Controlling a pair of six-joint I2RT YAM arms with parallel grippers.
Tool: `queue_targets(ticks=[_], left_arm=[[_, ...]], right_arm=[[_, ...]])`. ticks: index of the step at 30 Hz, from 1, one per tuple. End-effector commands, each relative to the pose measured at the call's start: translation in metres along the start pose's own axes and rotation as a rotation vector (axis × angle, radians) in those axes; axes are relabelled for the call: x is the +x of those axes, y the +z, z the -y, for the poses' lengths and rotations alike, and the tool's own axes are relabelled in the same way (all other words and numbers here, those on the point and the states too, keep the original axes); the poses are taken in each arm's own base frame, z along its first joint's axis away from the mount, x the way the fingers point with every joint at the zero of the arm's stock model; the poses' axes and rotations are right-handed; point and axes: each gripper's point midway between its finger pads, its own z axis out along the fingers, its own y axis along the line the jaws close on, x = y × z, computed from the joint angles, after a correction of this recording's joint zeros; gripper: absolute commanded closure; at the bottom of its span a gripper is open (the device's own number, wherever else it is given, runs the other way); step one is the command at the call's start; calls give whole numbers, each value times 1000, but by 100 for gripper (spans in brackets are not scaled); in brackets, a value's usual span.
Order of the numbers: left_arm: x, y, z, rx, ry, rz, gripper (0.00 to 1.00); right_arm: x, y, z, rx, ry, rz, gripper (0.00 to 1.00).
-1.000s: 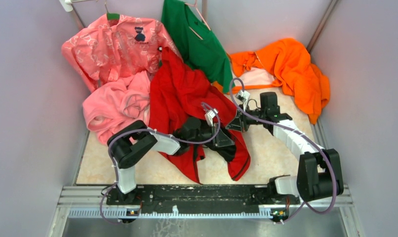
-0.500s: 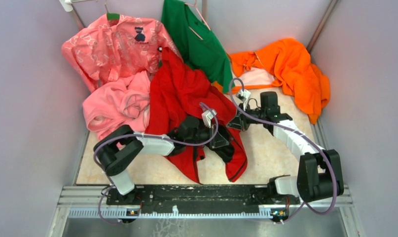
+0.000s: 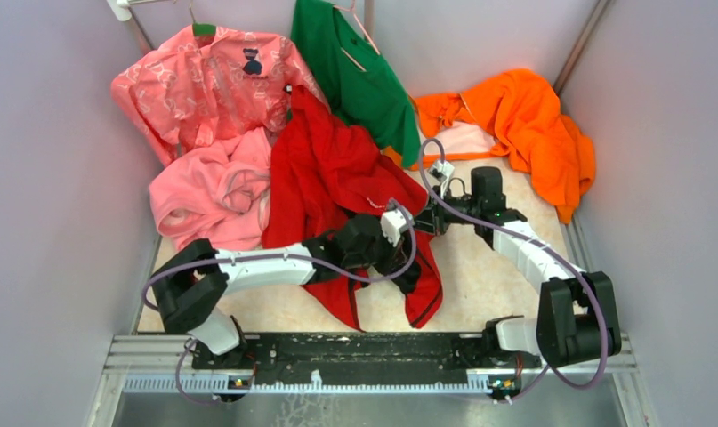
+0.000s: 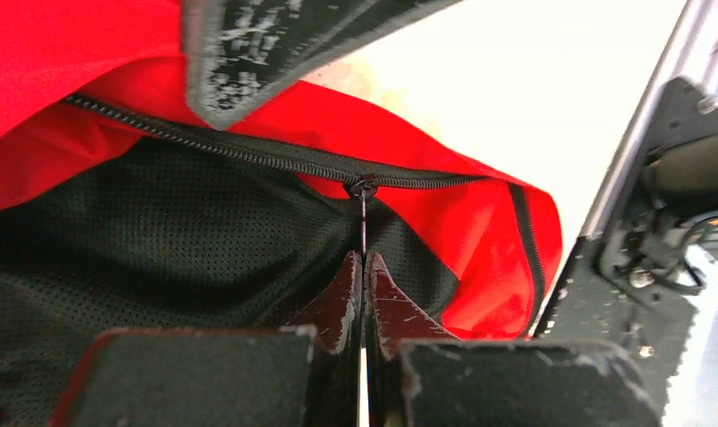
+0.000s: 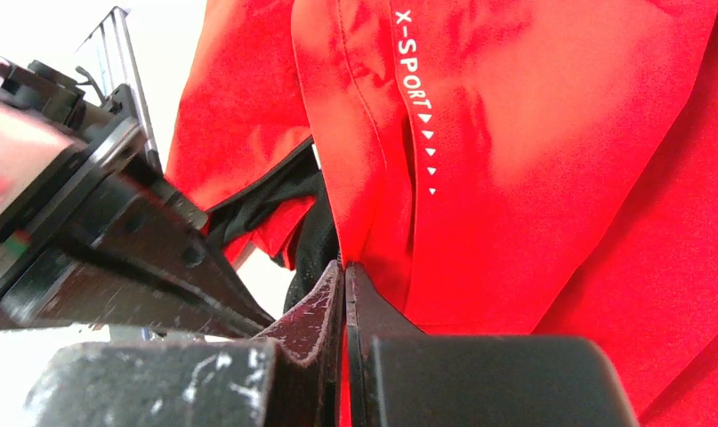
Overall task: Zip up the jacket
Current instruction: Adjust the zipper on the jacket.
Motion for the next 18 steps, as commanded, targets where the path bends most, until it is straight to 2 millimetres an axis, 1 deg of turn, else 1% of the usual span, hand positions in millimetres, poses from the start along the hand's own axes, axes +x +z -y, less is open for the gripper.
queue_targets(ticks=[1, 3, 4, 5, 9, 13, 15, 18], left_arm=[[-3, -12, -11, -159, 268, 2, 100], [-4, -15, -9, -180, 356, 12, 100], [-5, -17, -6, -185, 393, 24, 100], [-9, -19, -3, -186, 427, 47, 100], [-14, -25, 5, -186, 502, 75, 100], [-13, -23, 8, -185, 587, 48, 100], [-12, -23, 13, -174, 625, 28, 100], [-17, -24, 22, -151, 677, 14, 100]], right_arm=[[-13, 0, 5, 31, -29, 43, 100], [-13, -1, 8, 50, -30, 44, 100], [-18, -1, 9, 53, -51, 60, 100], [-19, 0, 8, 47, -57, 65, 100], [-21, 0, -4, -18, -49, 88, 100], [-23, 1, -19, -99, -26, 118, 100], [-24, 1, -22, -115, -20, 129, 100], [-26, 0, -24, -124, -20, 143, 100]])
